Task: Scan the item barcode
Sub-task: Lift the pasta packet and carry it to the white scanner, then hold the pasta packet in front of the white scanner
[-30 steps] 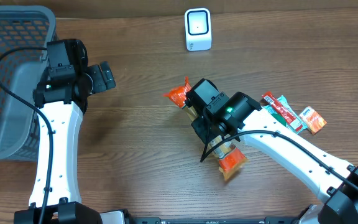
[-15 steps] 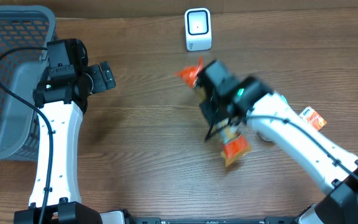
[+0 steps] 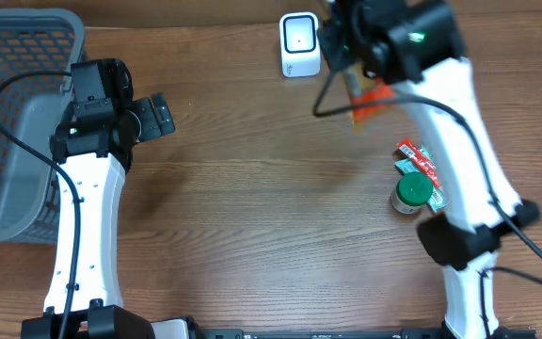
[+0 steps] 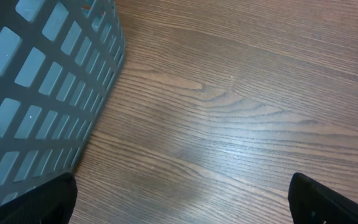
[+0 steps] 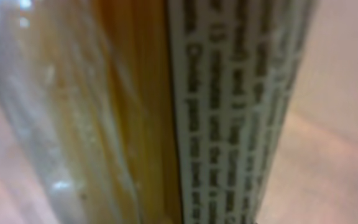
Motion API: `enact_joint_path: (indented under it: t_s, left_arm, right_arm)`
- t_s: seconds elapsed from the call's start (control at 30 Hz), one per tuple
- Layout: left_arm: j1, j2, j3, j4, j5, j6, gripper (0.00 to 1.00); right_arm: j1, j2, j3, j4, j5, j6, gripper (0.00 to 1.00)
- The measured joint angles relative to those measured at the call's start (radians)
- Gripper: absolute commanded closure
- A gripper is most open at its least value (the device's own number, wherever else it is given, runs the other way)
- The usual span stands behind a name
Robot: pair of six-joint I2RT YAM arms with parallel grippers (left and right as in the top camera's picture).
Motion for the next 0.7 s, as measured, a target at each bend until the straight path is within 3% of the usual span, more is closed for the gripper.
enact_joint_path:
  t_s: [0.4, 0.7]
  left_arm:
    - [0.000, 0.000, 0.000, 0.000, 0.000, 0.000, 0.00]
    - [0.000, 0.000, 0.000, 0.000, 0.000, 0.000, 0.00]
  right_arm:
    - [0.101, 0.337, -0.033, 0.721, 0.464, -0.545, 0.97]
    - [0.203, 0.469, -0.033, 1.192, 0.584, -0.795, 0.97]
